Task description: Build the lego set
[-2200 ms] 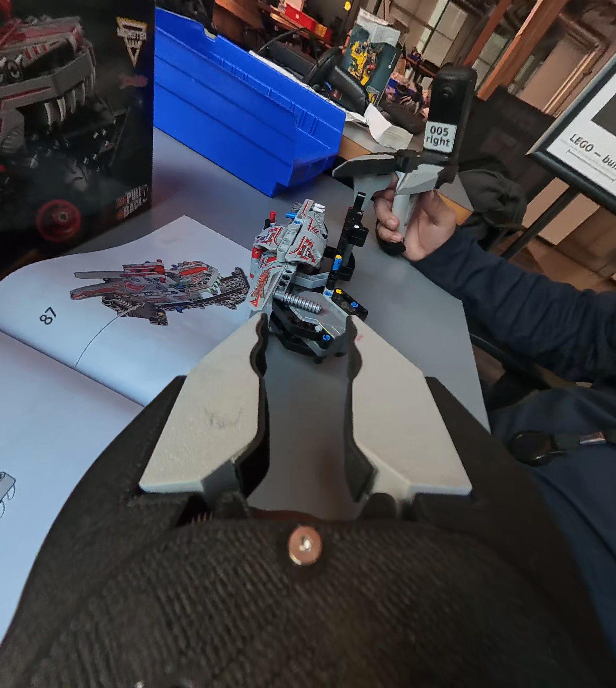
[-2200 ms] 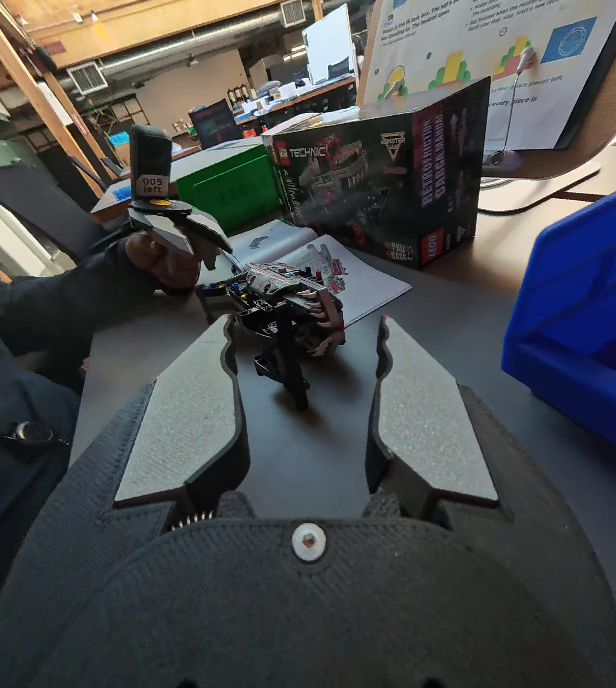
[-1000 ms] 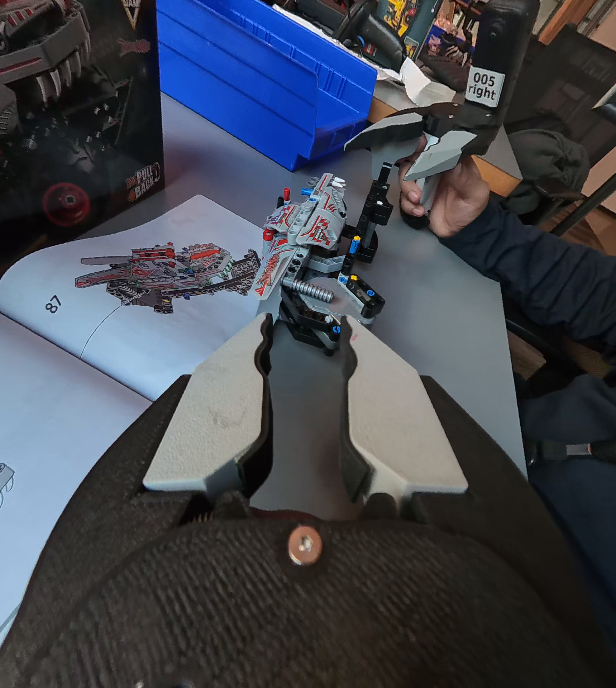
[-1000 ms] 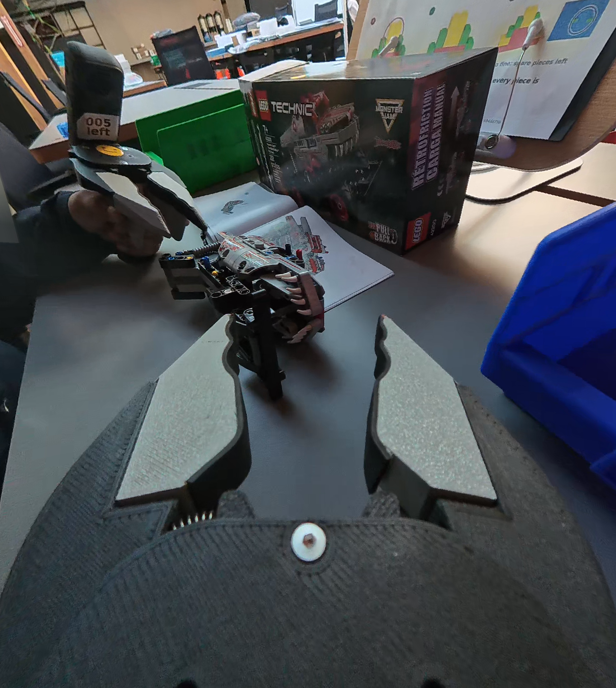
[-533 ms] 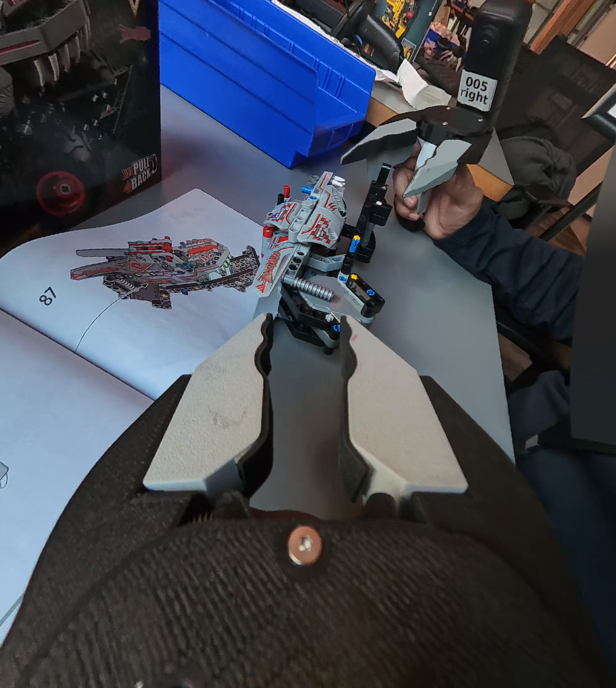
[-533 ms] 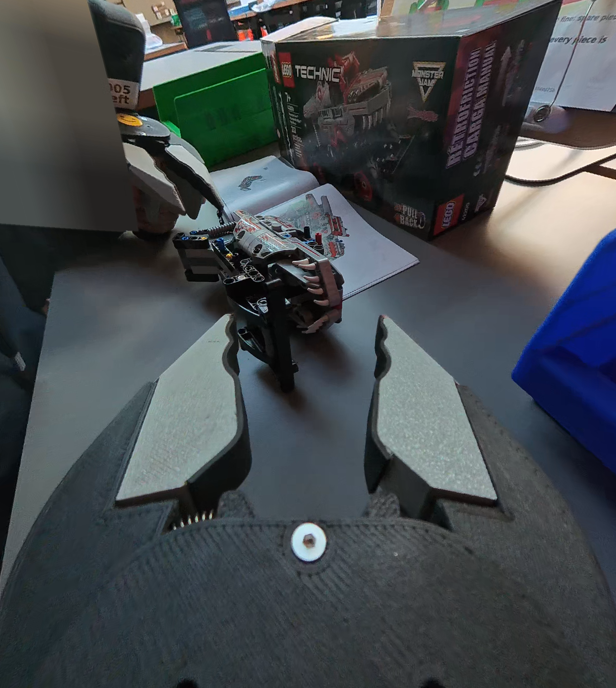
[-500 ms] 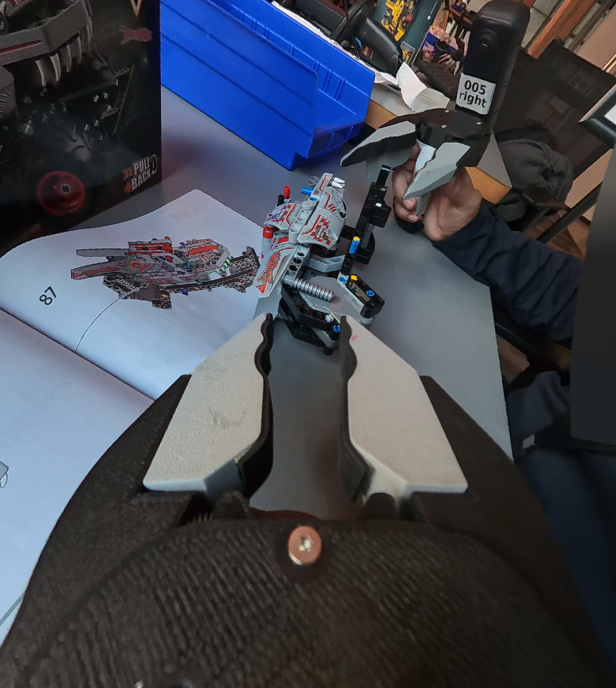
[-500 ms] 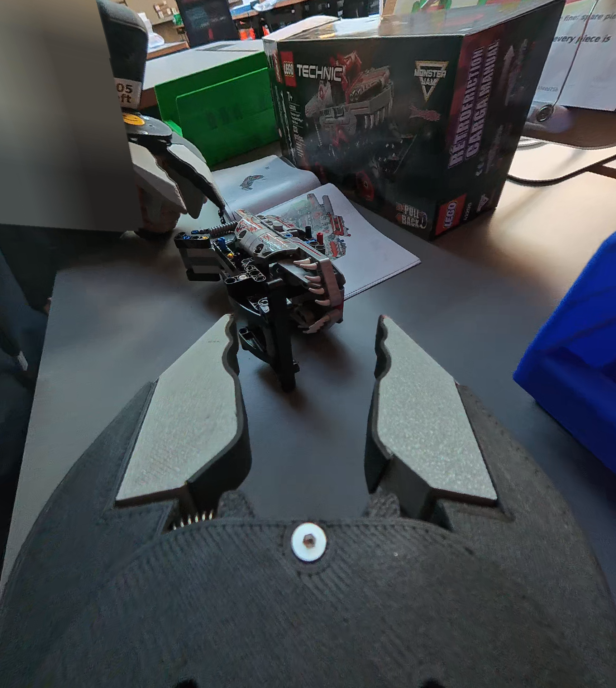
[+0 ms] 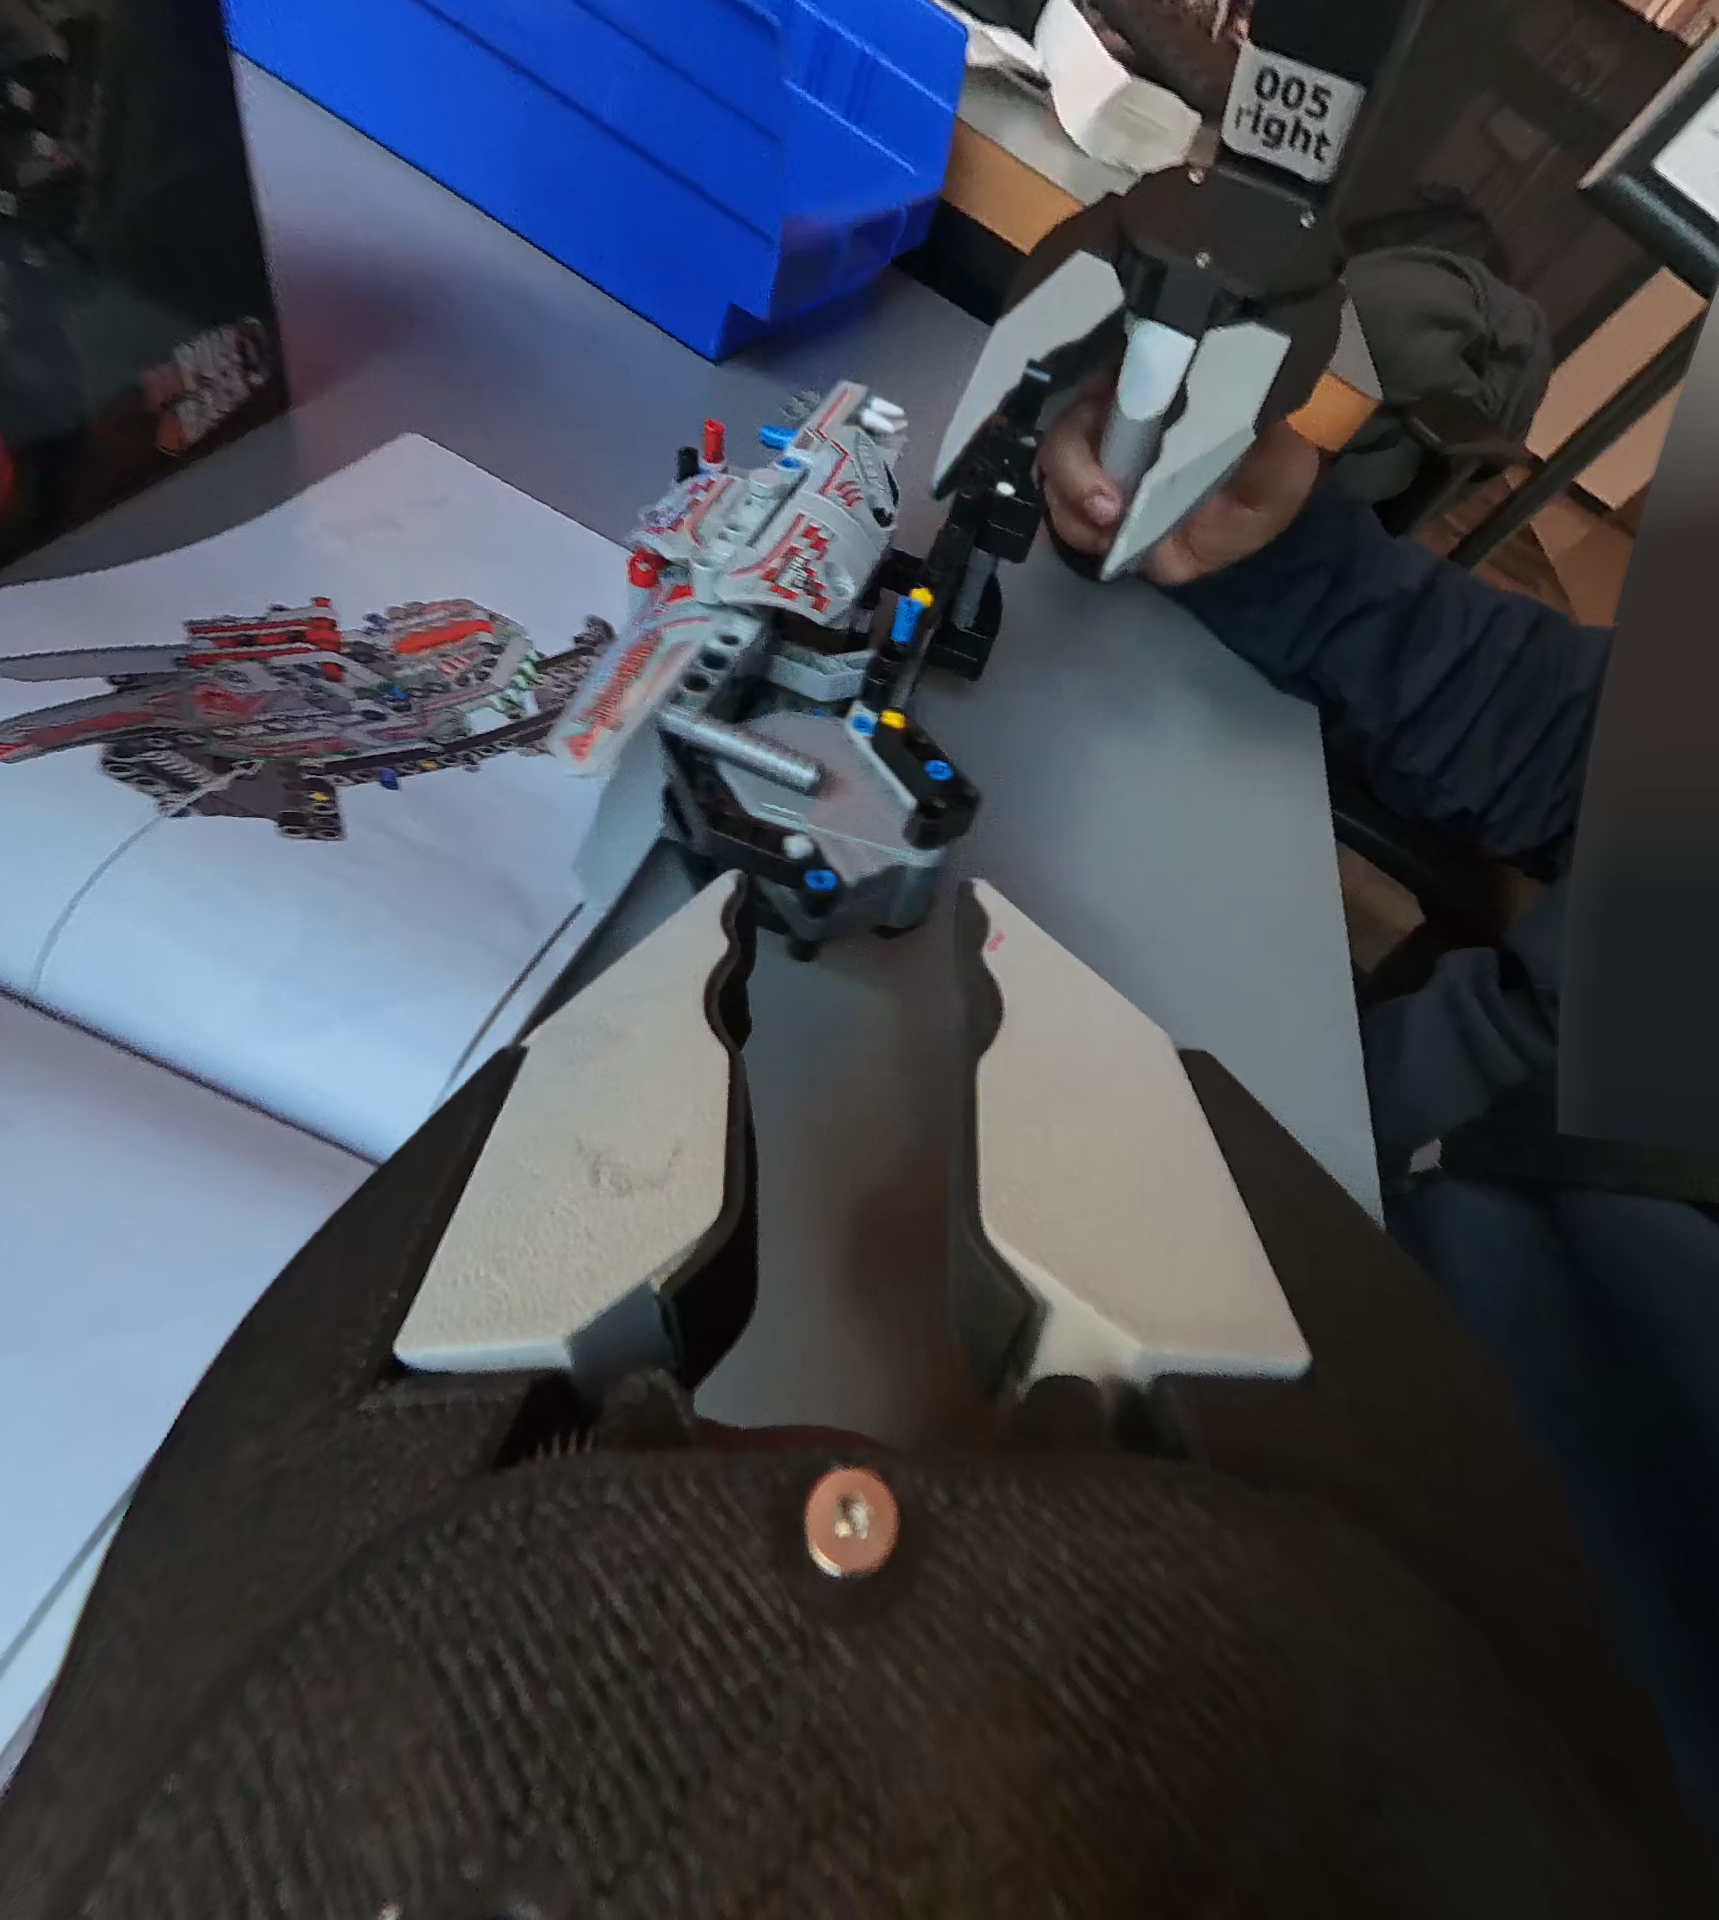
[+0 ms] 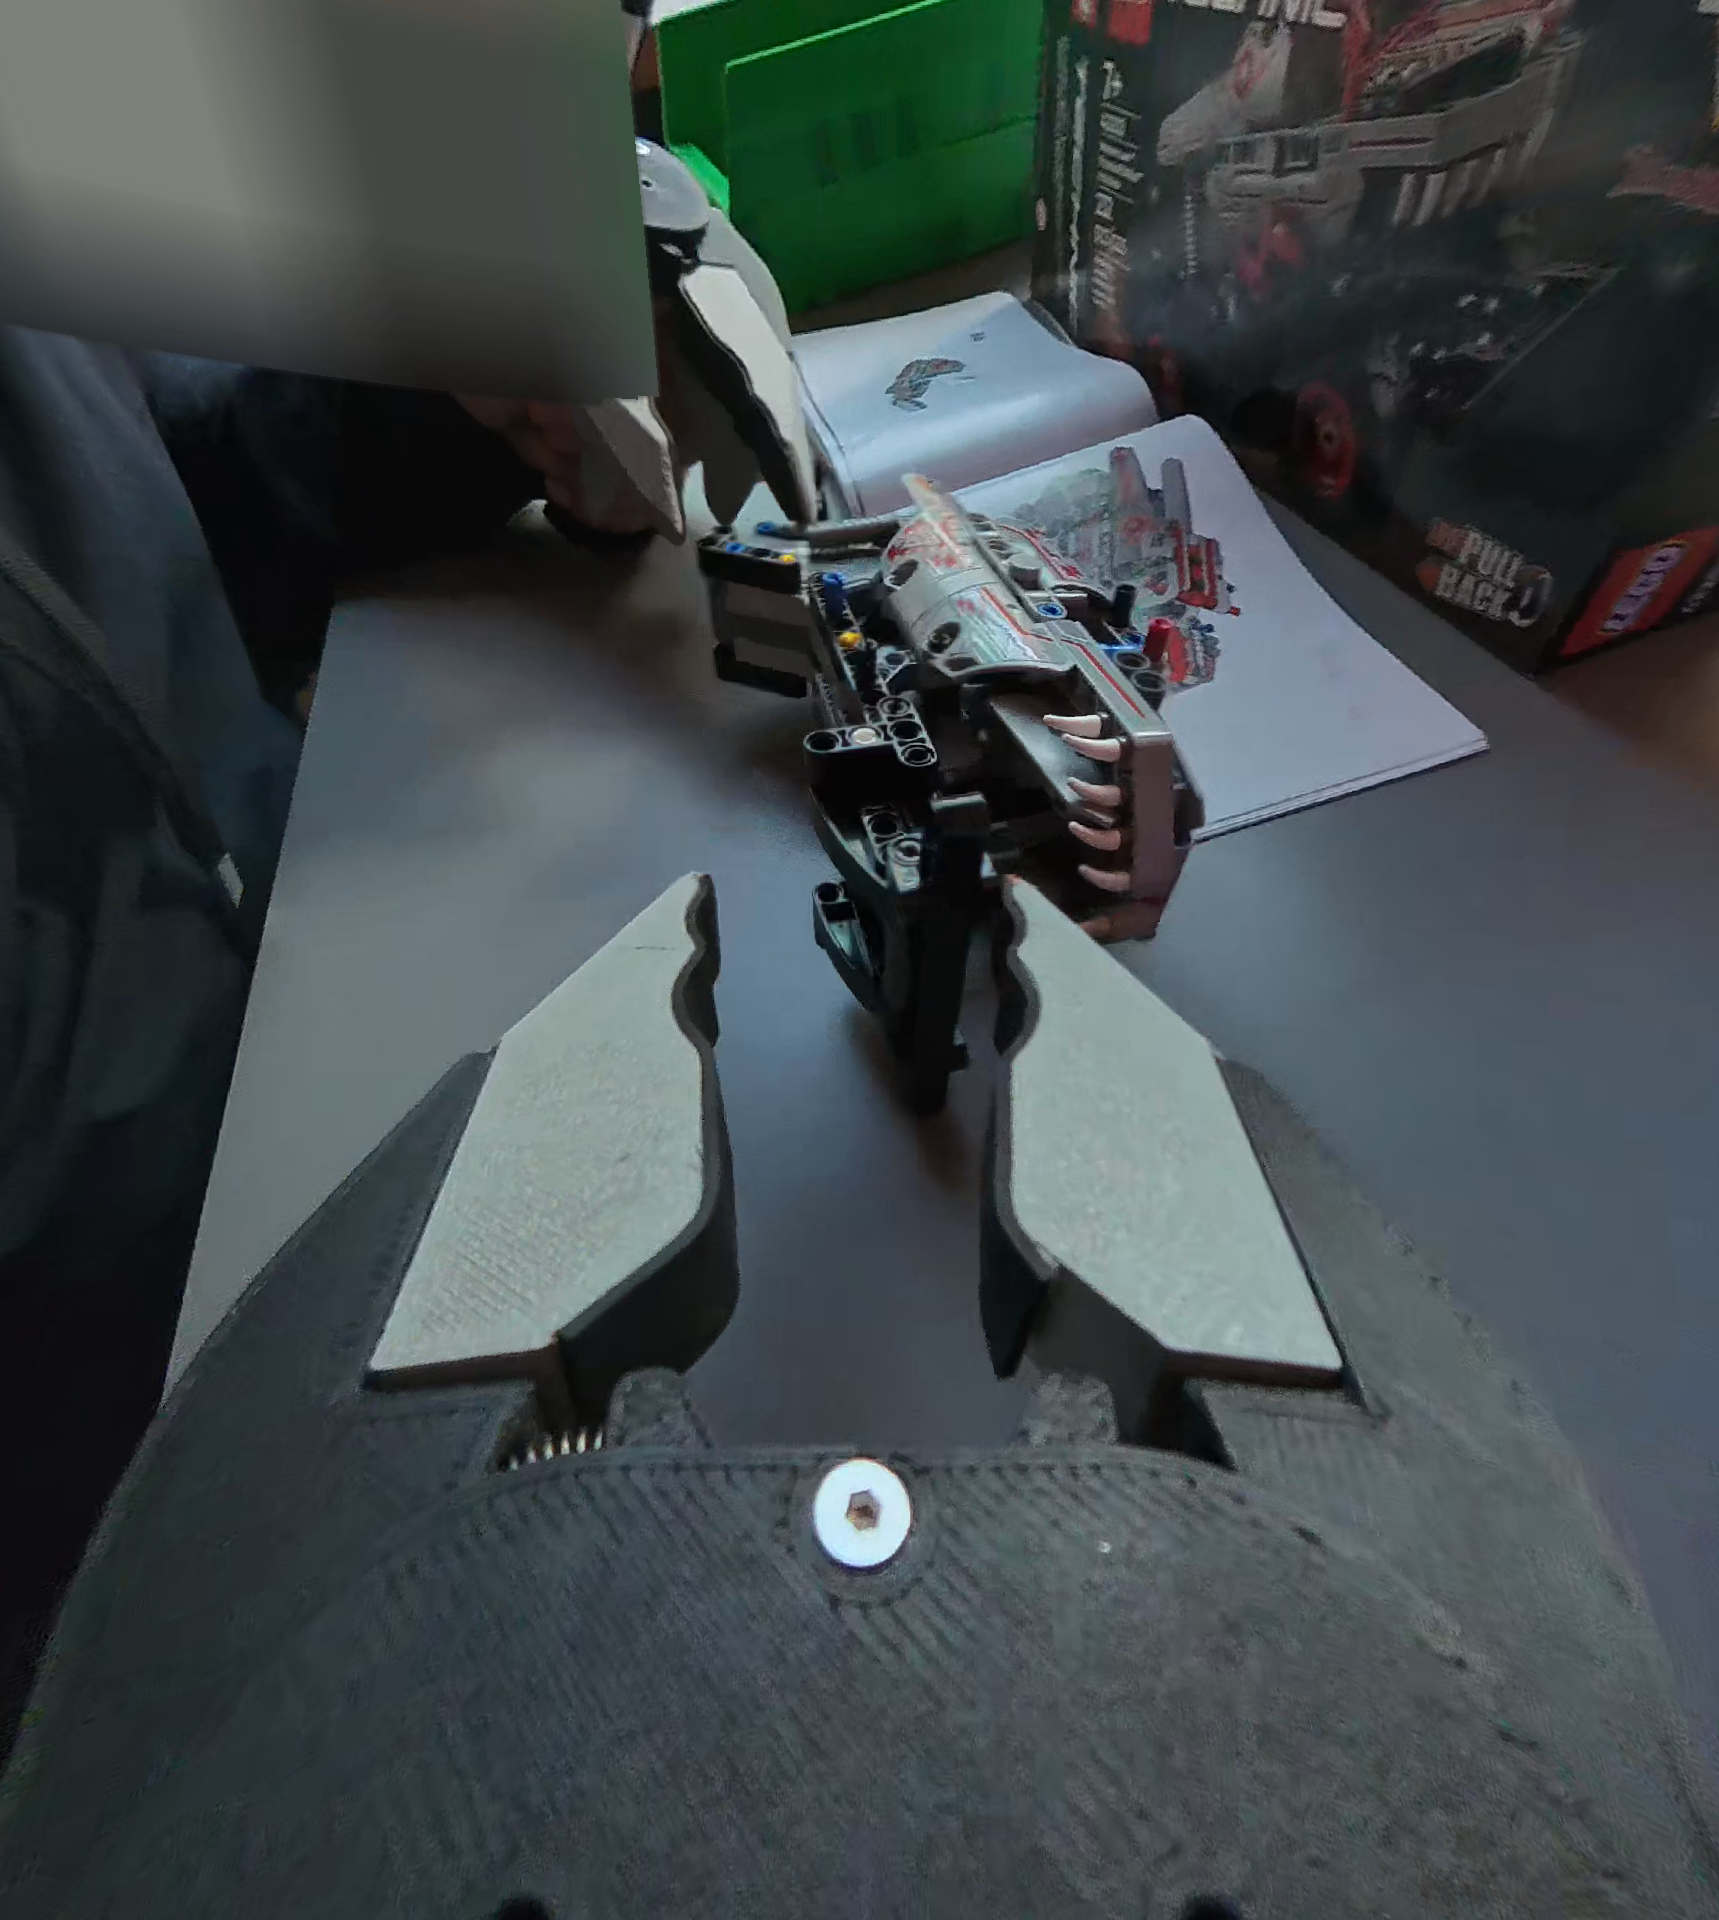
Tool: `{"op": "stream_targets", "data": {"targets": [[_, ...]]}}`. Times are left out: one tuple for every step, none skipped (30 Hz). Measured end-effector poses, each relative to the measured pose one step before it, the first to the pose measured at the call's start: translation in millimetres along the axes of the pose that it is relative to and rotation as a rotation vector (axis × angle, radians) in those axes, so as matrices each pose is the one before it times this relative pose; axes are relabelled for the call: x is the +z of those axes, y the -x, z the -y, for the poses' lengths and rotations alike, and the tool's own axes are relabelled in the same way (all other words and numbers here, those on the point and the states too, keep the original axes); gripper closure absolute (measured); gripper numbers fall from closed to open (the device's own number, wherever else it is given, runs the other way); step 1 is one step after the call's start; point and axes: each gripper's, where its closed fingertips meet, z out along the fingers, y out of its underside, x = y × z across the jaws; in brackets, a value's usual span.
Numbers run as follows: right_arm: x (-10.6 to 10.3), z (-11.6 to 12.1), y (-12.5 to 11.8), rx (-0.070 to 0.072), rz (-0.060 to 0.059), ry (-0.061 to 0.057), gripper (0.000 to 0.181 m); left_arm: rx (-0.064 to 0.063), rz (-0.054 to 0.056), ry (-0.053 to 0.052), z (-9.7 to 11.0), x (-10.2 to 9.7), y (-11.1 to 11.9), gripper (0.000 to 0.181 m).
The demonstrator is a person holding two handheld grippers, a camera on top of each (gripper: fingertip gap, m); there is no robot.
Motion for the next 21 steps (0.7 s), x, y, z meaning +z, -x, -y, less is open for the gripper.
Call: {"op": "stream_targets", "data": {"targets": [[-0.32,0.53,3.73,-0.0041,0.0203,-0.0048,0.135,0.0077,-0.0117,0.0153,-2.18,1.78,-3.08,0.146],[-0.5,0.88,3.3,0.0049,0.0225,-0.0081,0.135,0.0072,0.0044,0.0065,-0.8,0.9,-0.37,0.141],[-0.91,0.89,1.32,0.0108,0.0143,-0.0081,0.135,0.0045,0.0001,0.0022,-0.24,0.23,-0.51,0.141],[-1.27,0.91,-0.55,0.0123,0.0041,-0.0091,0.134,0.0014,-0.0106,0.0013,-0.29,0.18,-1.67,0.142],[-1.34,1.27,-0.6,0.0105,0.0029,-0.0106,0.131,-0.0007,-0.0165,0.0005,-0.22,0.1,-2.6,0.145],[-1.22,0.83,0.65,0.0087,0.0097,-0.0088,0.129,0.0003,-0.015,0.0022,-0.47,0.47,-2.58,0.146],[-1.15,0.62,2.59,0.0078,0.0216,-0.0072,0.129,0.0002,-0.008,0.0053,-0.89,0.63,-1.69,0.144],[-1.3,0.86,4.79,0.0072,0.0345,-0.0092,0.13,0.0009,-0.005,0.0052,-0.78,0.61,-1.26,0.141],[-1.21,0.1,5.08,0.0059,0.0357,-0.0045,0.133,0.0013,-0.0106,0.0053,-0.88,0.64,-1.96,0.138],[-1.22,-0.42,3.44,0.0005,0.0215,0.0005,0.136,-0.001,-0.0224,0.006,-1.07,0.71,-3.64,0.138],[-1.42,0.17,0.75,-0.0061,0.0015,-0.0028,0.137,-0.0026,-0.0318,0.0041,-0.86,0.75,-5.08,0.14],[-1.76,0.85,-1.54,-0.0065,-0.0134,-0.0059,0.136,-0.0022,-0.0337,0.0038,-1.02,0.98,-5.65,0.142],[-1.88,1.07,-1.64,-0.0033,-0.0112,-0.0072,0.135,0.002,-0.0267,0.0119,-1.95,1.38,-4.96,0.142],[-1.6,1.43,-0.25,0.0034,0.0022,-0.0108,0.133,0.0114,-0.0143,0.0149,-2.26,1.53,-3.52,0.142],[-1.12,1.42,0.8,0.0108,0.0125,-0.0115,0.132,0.0164,-0.0003,0.0135,-1.78,1.24,-1.82,0.142],[-0.63,0.85,1.73,0.0121,0.0183,-0.0081,0.132,0.0124,0.0078,0.0078,-0.92,0.9,-0.3,0.141],[-0.23,0.37,1.66,0.0085,0.016,-0.0046,0.132,0.0066,0.004,0.0009,-0.09,-0.06,-0.15,0.14],[-0.03,0.16,1.21,0.0029,0.0102,-0.0019,0.133,0.0058,0.0042,-0.0087,1.28,-0.93,0.38,0.141],[0.01,0.26,0.91,-0.001,0.0056,-0.0009,0.135,0.01,0.0103,-0.0175,2.59,-1.92,1.45,0.143],[-0.28,0.53,0.69,-0.002,0.0038,-0.0021,0.137,0.0122,0.0179,-0.0214,3.27,-2.34,2.45,0.144],[-0.51,0.74,0.22,-0.001,0.0006,-0.0038,0.136,0.0086,0.0172,-0.018,2.61,-2.28,2.61,0.146]]}}
